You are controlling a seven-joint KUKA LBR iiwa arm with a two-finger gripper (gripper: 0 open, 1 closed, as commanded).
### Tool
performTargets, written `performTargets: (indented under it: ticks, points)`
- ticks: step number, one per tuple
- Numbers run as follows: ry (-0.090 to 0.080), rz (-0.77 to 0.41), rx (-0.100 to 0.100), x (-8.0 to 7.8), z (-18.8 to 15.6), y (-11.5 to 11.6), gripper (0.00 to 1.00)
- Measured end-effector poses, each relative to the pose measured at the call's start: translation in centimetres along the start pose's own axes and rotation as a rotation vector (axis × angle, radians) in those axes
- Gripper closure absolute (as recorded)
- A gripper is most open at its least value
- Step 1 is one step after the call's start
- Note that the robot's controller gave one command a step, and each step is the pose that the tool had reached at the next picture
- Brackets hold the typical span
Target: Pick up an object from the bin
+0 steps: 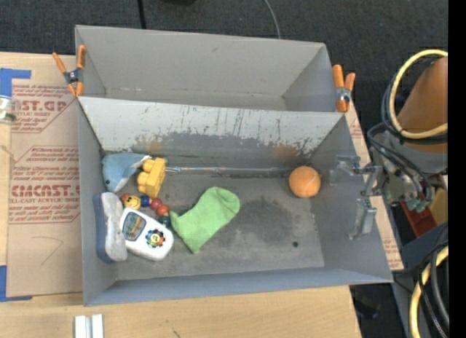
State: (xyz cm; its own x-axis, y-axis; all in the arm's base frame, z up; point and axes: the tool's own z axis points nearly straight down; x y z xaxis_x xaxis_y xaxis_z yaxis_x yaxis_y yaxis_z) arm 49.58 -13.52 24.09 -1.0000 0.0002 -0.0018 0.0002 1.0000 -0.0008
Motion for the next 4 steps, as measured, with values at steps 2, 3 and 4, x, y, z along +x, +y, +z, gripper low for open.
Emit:
performTargets:
  ticks: [2, 3, 4]
  points:
    - [0.007, -0.025, -0.002, -2.2, 7.4, 2.5, 0.00]
    - [-0.010, -0.040, 0.002, -4.2, 7.0, 4.2, 0.00]
    - [0.007, -0.004, -0.002, -5.2, 3.4, 4.7, 0.00]
